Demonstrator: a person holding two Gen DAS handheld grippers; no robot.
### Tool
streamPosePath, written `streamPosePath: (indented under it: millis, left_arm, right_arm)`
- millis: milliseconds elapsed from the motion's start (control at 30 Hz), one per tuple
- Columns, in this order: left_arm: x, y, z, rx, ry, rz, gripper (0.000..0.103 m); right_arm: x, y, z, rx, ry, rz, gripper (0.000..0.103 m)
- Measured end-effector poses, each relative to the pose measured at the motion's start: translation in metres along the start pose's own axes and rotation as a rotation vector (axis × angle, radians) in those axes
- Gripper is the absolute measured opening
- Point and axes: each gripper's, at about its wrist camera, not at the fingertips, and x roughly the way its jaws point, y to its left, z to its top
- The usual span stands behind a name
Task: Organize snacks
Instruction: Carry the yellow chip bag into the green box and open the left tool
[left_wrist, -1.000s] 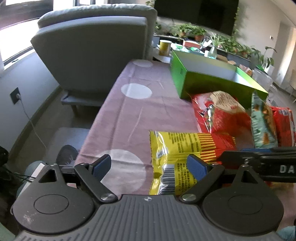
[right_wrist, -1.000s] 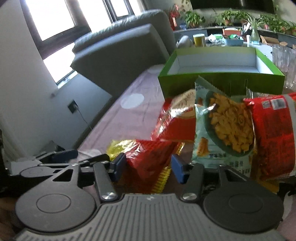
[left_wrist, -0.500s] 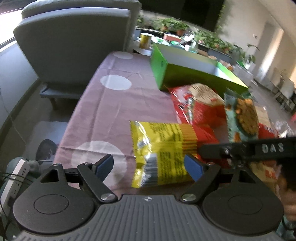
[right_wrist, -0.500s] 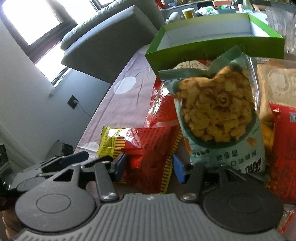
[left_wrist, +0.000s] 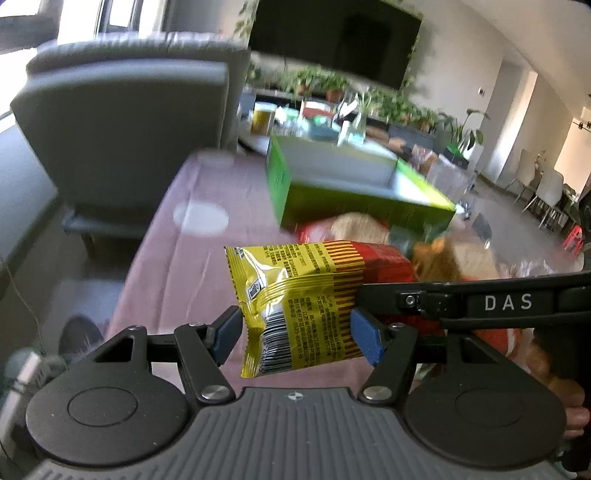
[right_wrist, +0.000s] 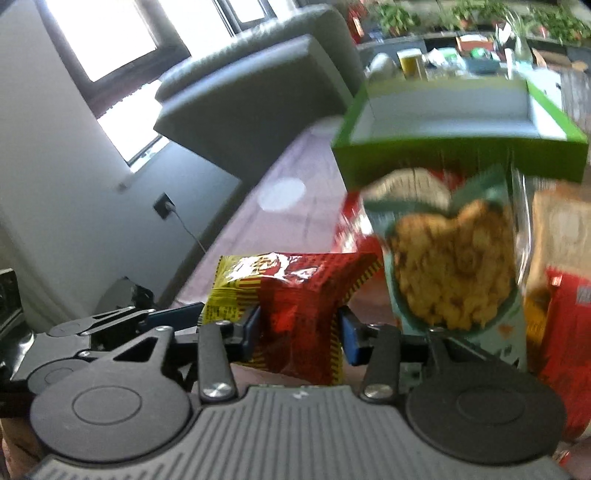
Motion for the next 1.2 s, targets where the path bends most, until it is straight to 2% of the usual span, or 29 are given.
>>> streamPosePath:
  millis: [233, 333, 567, 900, 1200]
  left_arm:
    - [0.006, -0.033, 0.049, 0.074, -0.094, -0.014, 0.062]
    - [0.022, -0.047, 0.070, 0.088, -0.098, -0.044, 0.062]
    - [0.062, -0.077, 0.108, 0.153, -0.110, -0.057, 0.062]
    - [0.110, -0.091, 0.138, 0.181, -0.096, -0.050, 0.062]
    - [0.146, -0.083, 0.146, 0.169, -0.044, -0.026, 0.062]
  right_arm:
    - [-0.032, -0.014, 0.035, -0.010, -0.147, 0.006, 0.051]
    - [-0.040, -0.027, 0.047, 0.003, -0.203, -0.020, 0.051]
    - [-0.036, -0.058, 0.079, 0.045, -0.280, -0.059, 0.051]
    - [-0.018, -0.101, 0.112, 0.114, -0.301, -0.045, 0.051]
    - [0.009, -0.123, 0.124, 0.149, -0.258, -0.033, 0.051]
